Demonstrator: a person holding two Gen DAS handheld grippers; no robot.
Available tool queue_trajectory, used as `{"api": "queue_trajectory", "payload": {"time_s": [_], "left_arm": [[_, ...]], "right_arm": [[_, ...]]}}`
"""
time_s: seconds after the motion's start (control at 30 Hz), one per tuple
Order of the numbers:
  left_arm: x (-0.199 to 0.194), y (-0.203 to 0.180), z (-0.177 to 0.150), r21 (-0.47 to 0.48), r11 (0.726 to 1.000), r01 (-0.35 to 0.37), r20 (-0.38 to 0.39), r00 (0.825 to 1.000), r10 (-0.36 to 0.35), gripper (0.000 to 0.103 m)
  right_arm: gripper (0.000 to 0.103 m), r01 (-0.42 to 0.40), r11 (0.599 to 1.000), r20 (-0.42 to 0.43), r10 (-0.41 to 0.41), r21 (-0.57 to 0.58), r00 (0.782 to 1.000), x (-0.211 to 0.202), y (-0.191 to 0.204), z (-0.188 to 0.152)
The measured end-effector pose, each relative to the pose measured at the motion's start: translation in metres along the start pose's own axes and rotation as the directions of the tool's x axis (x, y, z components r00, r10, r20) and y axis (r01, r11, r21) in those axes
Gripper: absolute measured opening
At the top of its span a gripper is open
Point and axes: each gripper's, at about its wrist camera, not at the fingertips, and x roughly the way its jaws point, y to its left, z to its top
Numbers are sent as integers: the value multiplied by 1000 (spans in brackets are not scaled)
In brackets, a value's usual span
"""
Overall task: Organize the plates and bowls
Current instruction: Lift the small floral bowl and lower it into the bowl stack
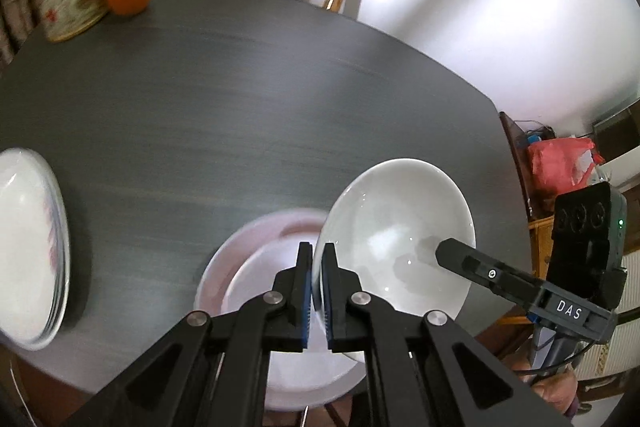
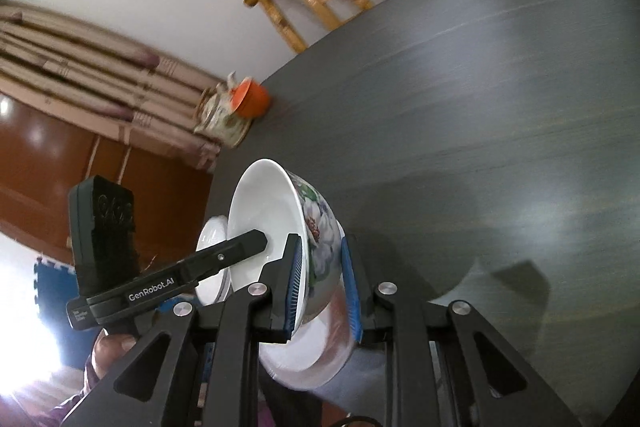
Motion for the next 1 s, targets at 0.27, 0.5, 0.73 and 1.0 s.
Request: {"api": "queue_trajectory", "payload": {"time_s": [0.27,0.5,0.73,1.0], "left_arm": [[6,27,-34,-27,999,-44,-11,999,43,4],[11,33,-43,-39,998,-40,-14,999,40,4],[15,21,-43,-3,998,-65,3,998,65,4],[13,10,-48,75,988,-135,51,990,131,5]], "right_arm": [[20,15,1000,-77,-14,12,997,30,13,-46],[20,63,998,-95,-62,7,994,43,19,-57],[20,89,996,-95,-89,-4,992,50,24,-60],[20,96,995,-95,-96,-4,991,53,25,-59]]}}
